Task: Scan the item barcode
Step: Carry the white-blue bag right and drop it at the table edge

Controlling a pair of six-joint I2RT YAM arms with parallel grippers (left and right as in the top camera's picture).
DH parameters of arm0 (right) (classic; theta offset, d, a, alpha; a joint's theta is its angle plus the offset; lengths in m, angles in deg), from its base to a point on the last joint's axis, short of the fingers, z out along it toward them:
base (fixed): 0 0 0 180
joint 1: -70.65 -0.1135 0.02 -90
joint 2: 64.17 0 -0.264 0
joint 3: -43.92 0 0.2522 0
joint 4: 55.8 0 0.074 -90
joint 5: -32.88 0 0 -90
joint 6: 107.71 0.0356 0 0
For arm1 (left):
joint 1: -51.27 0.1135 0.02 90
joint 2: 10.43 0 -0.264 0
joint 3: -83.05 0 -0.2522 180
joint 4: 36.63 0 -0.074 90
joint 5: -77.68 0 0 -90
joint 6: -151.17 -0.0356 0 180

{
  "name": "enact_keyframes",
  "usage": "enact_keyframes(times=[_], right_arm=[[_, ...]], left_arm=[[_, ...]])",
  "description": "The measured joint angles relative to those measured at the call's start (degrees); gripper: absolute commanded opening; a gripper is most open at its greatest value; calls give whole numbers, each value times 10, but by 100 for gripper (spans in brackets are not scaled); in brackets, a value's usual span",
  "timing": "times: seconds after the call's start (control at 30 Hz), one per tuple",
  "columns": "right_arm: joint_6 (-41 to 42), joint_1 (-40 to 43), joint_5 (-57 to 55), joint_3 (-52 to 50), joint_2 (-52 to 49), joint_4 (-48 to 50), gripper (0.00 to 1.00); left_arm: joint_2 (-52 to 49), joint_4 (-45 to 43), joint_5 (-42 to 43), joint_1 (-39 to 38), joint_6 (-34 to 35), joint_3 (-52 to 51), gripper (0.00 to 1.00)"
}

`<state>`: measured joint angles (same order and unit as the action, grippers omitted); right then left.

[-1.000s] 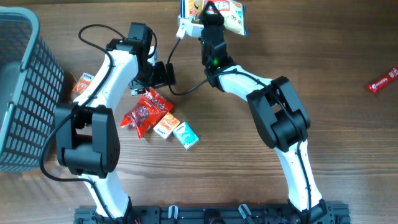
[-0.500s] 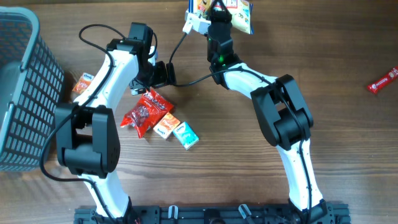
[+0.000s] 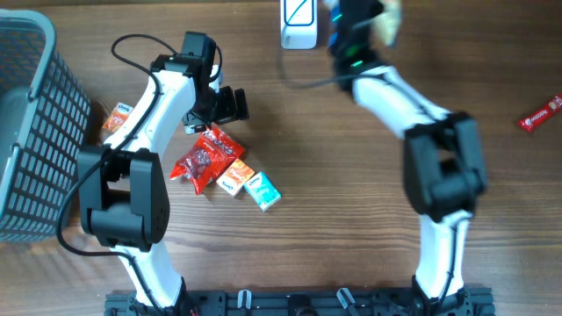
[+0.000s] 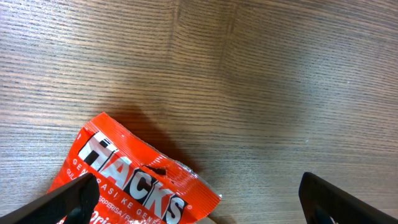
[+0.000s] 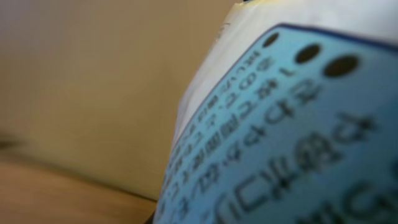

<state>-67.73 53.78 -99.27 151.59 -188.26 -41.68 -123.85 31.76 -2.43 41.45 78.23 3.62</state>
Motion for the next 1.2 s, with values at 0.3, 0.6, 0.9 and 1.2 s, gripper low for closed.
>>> enact_keyframes(times=[0.3, 0.6, 0.9, 1.2], right_arm=[[455, 216, 128, 22, 125, -452, 4], [768, 455, 461, 12, 126, -558, 4], [828, 585, 552, -47, 126, -520, 4], [788, 613, 670, -54, 96, -398, 4]], left_arm=[[0, -1, 0, 0, 0, 0, 100], [0, -1, 0, 0, 0, 0, 100], [0, -2, 0, 0, 0, 0, 100], [0, -2, 0, 0, 0, 0, 100]])
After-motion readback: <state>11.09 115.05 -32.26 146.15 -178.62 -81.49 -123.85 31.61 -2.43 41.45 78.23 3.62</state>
